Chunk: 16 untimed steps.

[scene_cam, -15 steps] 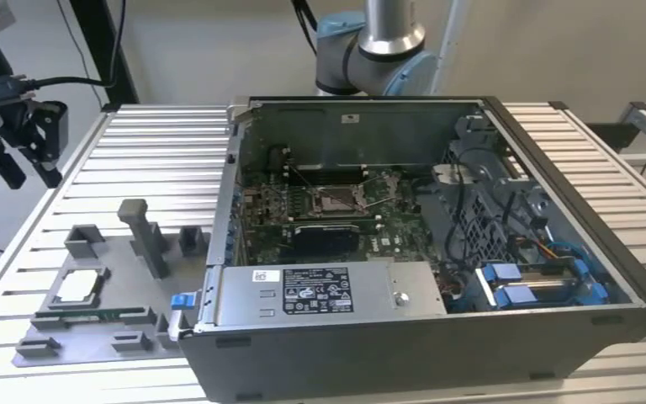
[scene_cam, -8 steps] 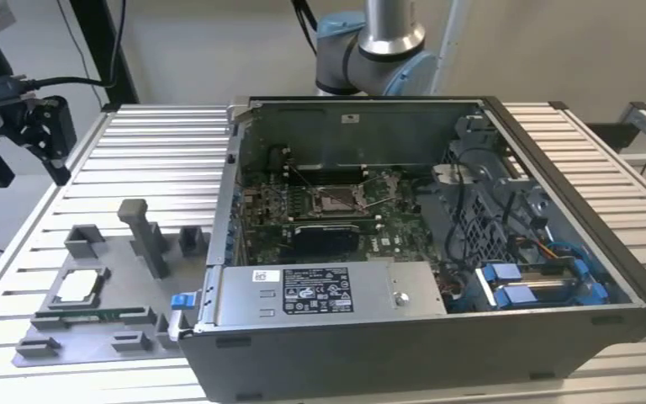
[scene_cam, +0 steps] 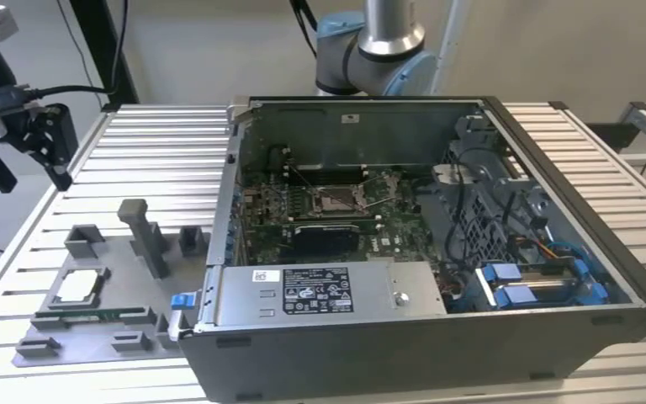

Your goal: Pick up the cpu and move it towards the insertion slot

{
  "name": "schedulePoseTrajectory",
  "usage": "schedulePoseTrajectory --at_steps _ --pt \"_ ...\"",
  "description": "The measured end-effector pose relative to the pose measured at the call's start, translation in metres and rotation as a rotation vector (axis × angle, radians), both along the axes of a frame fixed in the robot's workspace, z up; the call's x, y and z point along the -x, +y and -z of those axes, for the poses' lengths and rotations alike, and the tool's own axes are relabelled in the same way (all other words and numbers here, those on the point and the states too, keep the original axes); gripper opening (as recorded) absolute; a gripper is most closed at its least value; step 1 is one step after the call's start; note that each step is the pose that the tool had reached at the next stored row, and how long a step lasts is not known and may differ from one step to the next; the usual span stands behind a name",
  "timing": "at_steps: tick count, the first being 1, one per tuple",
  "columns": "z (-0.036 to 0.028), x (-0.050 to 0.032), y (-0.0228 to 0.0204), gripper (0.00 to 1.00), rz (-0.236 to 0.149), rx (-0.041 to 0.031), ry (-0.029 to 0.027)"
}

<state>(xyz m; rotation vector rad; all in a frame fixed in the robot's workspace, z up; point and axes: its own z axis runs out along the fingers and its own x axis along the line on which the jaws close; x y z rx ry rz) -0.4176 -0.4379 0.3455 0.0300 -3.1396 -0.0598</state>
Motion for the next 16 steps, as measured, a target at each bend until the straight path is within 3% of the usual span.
schedulePoseTrajectory --at_steps 16 --pt "0.0276 0.0012 -0.0004 1.00 0.000 0.0001 -0.0013"
